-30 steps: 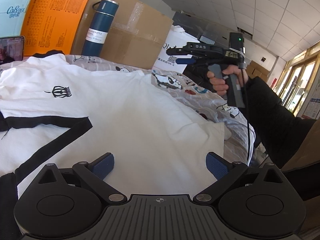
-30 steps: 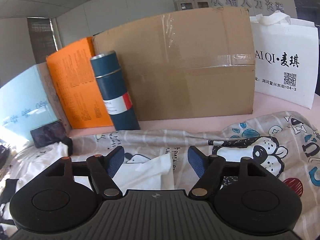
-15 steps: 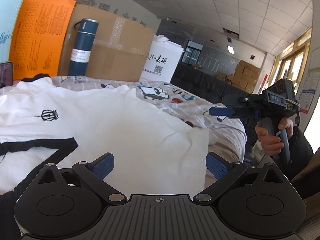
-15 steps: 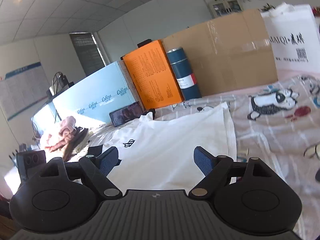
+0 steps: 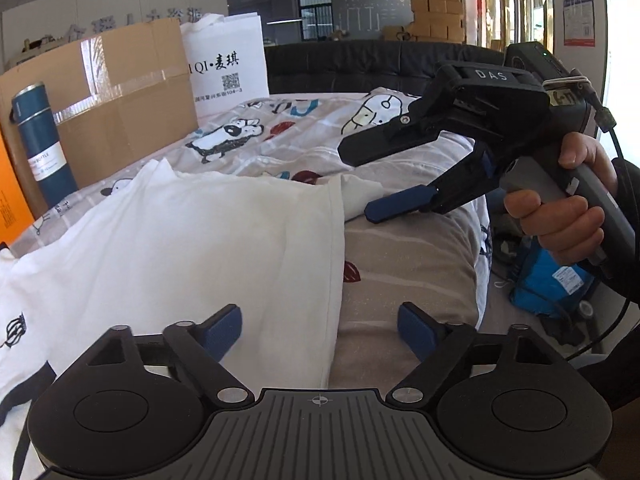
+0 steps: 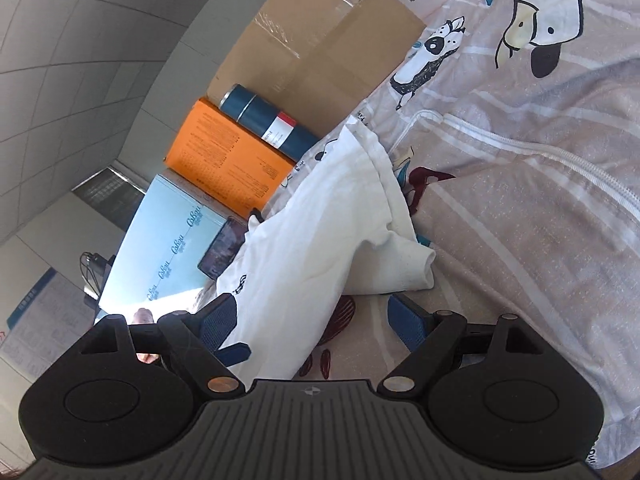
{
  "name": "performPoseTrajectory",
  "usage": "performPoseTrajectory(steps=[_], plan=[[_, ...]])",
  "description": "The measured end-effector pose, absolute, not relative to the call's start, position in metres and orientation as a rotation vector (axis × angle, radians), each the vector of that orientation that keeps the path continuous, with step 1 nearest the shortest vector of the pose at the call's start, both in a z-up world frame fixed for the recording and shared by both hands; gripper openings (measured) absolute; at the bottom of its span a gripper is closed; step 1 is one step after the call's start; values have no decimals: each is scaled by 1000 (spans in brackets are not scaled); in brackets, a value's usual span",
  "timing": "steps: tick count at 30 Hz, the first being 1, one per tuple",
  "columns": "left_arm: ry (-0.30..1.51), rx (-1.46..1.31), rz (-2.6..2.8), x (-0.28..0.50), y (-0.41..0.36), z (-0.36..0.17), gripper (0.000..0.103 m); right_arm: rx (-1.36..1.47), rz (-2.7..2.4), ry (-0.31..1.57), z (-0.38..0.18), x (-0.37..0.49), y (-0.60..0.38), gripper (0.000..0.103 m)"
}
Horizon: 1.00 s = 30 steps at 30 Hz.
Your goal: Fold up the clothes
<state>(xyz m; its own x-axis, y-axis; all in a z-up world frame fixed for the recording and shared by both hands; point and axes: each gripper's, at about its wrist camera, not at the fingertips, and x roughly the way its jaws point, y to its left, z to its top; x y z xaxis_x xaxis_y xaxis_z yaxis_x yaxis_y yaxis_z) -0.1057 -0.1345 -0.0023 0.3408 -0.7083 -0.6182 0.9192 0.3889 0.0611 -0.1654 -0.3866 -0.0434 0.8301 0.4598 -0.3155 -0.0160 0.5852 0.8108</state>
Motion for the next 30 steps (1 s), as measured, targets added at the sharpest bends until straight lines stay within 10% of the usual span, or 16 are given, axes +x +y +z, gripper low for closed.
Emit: performPoseTrajectory(steps=[4, 13, 15, 17, 20, 27, 30], plan=[[581, 407, -1136, -102, -130, -8, 23, 968, 325, 517, -47, -160, -384, 83], [605, 345, -1247, -106, -115, -10, 14, 943, 260, 530, -45, -146, -371, 79], [604, 337, -1256, -107, -112, -10, 14, 891, 203, 550, -43, -144, -365, 63], [607, 322, -1265, -105, -110, -11, 14, 834, 132, 574, -45, -146, -363, 19], [614, 302, -1278, -102, -107, -12, 14, 753, 61, 486, -44, -162, -365, 7], [631, 266, -1302, -95, -104, -14, 14, 669, 117, 522, -34, -190, -375, 8], [636, 248, -1306, -93, -103, -15, 14, 903, 167, 591, -50, -190, -390, 40]])
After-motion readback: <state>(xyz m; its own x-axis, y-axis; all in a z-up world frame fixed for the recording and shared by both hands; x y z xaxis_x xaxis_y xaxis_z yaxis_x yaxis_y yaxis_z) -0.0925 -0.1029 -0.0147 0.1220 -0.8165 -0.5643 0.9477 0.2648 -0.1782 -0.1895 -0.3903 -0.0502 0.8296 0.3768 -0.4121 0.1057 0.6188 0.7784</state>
